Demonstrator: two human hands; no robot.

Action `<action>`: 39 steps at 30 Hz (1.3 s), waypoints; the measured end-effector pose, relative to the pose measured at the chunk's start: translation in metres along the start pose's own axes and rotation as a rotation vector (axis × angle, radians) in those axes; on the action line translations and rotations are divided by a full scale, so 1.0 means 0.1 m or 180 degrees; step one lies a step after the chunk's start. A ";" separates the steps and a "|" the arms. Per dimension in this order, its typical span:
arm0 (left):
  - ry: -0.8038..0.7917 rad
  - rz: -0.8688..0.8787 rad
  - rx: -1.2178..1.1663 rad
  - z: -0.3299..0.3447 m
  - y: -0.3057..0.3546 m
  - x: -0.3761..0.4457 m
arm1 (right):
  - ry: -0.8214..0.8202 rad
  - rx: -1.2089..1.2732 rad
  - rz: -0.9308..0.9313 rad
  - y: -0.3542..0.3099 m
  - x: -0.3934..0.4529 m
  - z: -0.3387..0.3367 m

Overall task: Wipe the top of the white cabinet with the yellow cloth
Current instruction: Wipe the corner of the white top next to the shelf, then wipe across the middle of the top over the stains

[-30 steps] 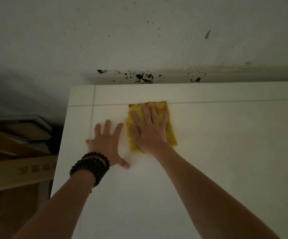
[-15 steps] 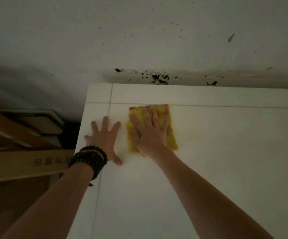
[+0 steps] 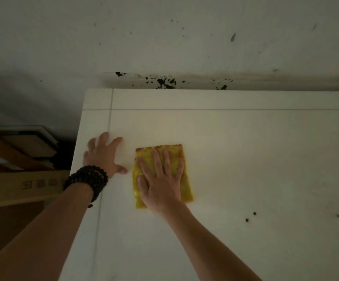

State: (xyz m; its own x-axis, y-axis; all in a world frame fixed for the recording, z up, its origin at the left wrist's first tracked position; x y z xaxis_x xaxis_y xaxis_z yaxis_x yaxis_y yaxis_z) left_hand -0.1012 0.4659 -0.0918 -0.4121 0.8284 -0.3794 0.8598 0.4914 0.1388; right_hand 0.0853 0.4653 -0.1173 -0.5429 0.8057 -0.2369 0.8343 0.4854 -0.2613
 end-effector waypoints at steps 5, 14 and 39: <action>0.0136 0.0422 0.0192 0.32 0.24 -0.78 | -0.0052 -0.0029 0.0239 0.06 -0.69 0.13; -0.0999 0.1374 0.0687 0.65 0.82 -1.69 | 0.0151 0.0146 0.1114 0.47 -2.17 0.42; -0.0330 0.1082 0.0607 0.49 -0.60 -1.76 | -0.0157 0.0175 0.0342 -0.58 -2.46 0.74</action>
State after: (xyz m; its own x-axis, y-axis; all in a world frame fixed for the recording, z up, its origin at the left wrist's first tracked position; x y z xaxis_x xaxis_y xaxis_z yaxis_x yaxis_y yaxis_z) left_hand -0.0656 0.2769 -0.0779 -0.0704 0.8988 -0.4326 0.9864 0.1273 0.1039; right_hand 0.1640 0.2139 -0.1128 -0.4558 0.8337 -0.3118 0.8822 0.3767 -0.2824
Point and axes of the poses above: each hand's wrist, its own x-axis towards the middle knuckle, its own z-axis out of the palm, y = z × x, the point moved 5 cm from there along x, towards the middle knuckle, and after that the axes turned 4 degrees about y, right-handed, at the moved point
